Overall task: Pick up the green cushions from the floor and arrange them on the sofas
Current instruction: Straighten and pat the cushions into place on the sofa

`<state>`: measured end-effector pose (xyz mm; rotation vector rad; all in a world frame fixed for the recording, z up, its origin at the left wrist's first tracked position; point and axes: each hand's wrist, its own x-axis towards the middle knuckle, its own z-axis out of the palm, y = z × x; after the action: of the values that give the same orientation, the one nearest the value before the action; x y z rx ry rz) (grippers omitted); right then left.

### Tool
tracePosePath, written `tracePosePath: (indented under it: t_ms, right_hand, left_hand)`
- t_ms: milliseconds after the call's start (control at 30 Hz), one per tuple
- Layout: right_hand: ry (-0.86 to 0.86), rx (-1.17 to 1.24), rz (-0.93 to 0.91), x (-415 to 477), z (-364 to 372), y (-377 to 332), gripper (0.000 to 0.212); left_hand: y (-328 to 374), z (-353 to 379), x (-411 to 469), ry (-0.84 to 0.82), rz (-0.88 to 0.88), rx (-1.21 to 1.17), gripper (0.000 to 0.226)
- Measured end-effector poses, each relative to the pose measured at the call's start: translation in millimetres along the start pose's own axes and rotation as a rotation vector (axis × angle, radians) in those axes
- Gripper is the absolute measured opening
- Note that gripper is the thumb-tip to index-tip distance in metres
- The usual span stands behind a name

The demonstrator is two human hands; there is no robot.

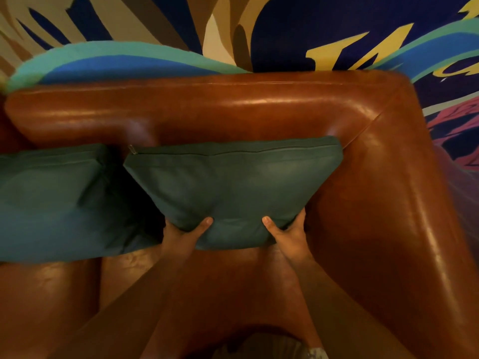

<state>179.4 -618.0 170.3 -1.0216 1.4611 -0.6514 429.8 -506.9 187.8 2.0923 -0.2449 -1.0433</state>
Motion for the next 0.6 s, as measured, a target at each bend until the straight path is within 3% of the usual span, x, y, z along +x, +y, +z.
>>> tracePosePath:
  t_ms: [67, 167, 367, 500, 600]
  right_hand:
    - [0.035, -0.023, -0.034, -11, 1, -4, 0.126]
    - [0.046, -0.082, -0.072, -28, 12, -16, 0.141]
    - [0.137, -0.227, 0.078, -27, 46, -38, 0.156]
    - [0.148, -0.285, 0.074, -45, 34, -54, 0.147]
    - [0.264, -0.335, -0.215, -66, 26, -69, 0.122]
  left_hand:
    - [6, -5, -18, 0.071, 0.068, 0.118, 0.15]
    - [18, 0, -43, 0.05, 0.136, 0.275, 0.168]
    - [37, 26, -28, 0.042, 0.092, 0.373, 0.159]
    - [36, 7, -46, 0.07, 0.166, 0.359, 0.155]
    - [53, -19, -66, 0.263, 0.416, 0.305, 0.136]
